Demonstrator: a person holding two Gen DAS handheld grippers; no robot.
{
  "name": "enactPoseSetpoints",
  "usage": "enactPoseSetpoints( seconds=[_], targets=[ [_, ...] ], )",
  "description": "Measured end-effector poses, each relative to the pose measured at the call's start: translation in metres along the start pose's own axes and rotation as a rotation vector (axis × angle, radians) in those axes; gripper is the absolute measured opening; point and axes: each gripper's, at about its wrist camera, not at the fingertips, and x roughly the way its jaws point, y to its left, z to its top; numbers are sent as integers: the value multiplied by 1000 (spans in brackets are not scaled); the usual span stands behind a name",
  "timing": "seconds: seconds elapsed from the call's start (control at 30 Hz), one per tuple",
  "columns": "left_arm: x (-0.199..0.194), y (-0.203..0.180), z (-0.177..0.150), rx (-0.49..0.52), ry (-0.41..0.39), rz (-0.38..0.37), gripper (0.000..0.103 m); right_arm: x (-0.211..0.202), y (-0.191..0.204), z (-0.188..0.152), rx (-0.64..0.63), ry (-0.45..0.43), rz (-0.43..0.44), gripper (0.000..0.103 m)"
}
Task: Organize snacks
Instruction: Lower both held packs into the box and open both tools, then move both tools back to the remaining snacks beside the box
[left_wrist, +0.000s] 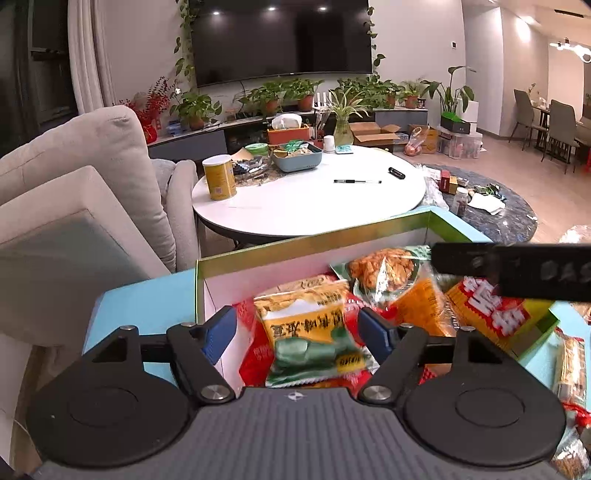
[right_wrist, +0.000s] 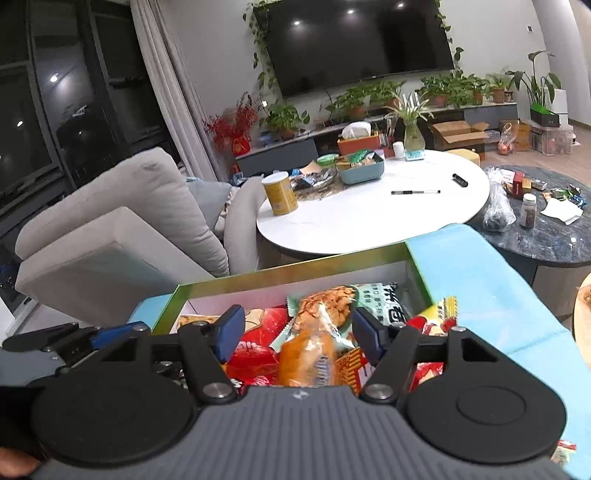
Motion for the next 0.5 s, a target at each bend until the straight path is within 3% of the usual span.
enactPoseSetpoints(
  seconds=[0.27,0.5],
  targets=[
    [-30,-4,-2,-4,-23,1,70,-38,-2,1,-18,-24,1,66],
    [-74,-18,-15,21,-60,13,78,-77,3,-1,-35,-52,24,67]
  ],
)
